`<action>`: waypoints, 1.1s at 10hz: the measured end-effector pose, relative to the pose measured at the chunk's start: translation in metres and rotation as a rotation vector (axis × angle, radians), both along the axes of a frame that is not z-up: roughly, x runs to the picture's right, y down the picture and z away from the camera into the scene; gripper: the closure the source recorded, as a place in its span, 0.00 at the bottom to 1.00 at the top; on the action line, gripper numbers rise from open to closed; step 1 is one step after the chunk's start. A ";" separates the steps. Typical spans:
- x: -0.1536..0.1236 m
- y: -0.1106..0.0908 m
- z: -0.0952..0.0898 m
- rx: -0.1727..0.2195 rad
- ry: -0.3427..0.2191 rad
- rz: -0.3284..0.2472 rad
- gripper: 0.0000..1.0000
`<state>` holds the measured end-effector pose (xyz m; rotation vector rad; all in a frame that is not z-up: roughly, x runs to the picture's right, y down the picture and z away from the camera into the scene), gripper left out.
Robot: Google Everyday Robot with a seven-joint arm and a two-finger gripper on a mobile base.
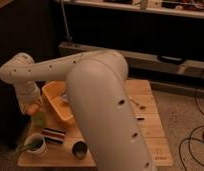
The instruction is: Place apple in plastic cup
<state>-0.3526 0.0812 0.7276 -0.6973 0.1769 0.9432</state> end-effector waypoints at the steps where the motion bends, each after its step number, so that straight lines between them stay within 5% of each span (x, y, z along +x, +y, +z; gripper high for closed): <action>1: -0.010 0.005 0.009 -0.003 0.002 -0.012 1.00; 4: -0.004 0.023 0.035 -0.019 0.036 -0.045 1.00; 7: 0.003 0.021 0.039 -0.018 0.049 -0.052 1.00; 11: 0.006 0.021 0.042 -0.016 0.061 -0.069 0.67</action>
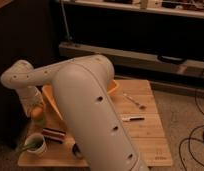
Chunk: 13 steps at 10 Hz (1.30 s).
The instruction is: Place apple in plastic cup
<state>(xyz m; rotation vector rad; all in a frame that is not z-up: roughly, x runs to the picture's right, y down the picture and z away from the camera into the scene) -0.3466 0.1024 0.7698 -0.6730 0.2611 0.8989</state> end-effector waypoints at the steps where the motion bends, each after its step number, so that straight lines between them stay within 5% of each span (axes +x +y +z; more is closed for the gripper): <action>1: 0.000 0.001 0.001 -0.001 0.001 -0.003 0.57; 5: 0.002 0.002 0.002 -0.007 0.002 -0.009 0.21; 13: 0.003 -0.004 -0.005 -0.053 -0.018 0.041 0.20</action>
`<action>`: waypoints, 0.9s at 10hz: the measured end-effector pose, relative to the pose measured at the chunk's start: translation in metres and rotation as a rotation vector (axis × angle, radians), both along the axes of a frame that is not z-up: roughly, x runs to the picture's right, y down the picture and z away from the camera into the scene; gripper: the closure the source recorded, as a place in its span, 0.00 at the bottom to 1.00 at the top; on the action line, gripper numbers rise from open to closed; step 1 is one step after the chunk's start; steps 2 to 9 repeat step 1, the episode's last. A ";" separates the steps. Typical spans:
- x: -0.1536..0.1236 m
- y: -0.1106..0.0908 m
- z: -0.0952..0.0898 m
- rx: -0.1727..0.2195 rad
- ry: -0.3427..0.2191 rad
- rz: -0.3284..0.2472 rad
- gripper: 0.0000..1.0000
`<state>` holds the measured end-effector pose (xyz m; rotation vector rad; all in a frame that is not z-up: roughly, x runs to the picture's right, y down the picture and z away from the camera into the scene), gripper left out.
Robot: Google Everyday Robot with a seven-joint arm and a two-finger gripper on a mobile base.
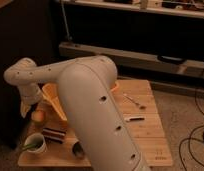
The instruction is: Place apple in plastic cup
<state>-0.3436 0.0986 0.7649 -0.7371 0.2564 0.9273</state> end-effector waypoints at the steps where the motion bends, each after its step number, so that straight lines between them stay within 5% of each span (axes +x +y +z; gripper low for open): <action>1: 0.001 -0.002 -0.002 0.001 0.003 0.009 0.20; 9: 0.001 -0.002 -0.002 0.001 0.003 0.009 0.20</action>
